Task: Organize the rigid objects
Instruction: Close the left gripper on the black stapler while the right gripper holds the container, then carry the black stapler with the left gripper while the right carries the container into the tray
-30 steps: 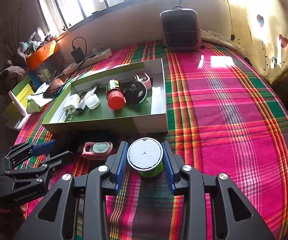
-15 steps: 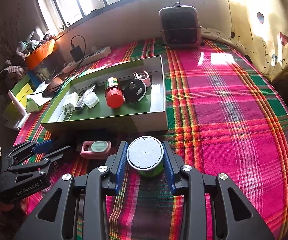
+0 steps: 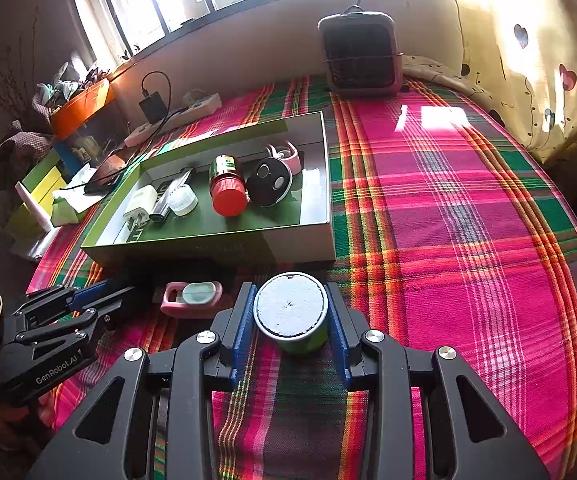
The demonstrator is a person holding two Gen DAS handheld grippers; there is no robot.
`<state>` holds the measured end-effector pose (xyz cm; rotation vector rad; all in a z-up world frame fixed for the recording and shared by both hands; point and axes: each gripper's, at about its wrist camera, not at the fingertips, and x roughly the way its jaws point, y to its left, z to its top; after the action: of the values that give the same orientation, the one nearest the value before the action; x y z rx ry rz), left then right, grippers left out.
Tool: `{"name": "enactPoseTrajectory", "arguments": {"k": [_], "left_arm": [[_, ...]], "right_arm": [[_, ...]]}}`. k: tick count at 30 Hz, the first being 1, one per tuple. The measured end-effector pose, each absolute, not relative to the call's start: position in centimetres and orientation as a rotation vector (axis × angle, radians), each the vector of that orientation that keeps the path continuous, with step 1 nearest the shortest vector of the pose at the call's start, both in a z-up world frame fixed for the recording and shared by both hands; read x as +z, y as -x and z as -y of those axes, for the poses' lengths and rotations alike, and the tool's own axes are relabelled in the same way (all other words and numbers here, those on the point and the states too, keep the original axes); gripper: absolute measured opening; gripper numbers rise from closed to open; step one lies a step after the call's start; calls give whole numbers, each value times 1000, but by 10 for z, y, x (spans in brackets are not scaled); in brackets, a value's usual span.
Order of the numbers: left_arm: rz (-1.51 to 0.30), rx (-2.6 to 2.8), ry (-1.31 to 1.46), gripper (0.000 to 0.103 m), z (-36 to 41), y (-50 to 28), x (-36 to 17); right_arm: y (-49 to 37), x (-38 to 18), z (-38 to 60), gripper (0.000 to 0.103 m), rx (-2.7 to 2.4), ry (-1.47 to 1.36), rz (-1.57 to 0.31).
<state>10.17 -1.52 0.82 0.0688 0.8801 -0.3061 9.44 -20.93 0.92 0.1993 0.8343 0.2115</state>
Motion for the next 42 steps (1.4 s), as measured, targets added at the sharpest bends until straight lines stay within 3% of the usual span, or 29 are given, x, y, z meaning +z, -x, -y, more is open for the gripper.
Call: {"name": "enactPoseTrajectory", "arguments": {"k": [42], "left_arm": [[-869, -322, -9, 23, 8, -96, 19]], "right_arm": [[-87, 17, 206, 35, 223, -199, -815]]}}
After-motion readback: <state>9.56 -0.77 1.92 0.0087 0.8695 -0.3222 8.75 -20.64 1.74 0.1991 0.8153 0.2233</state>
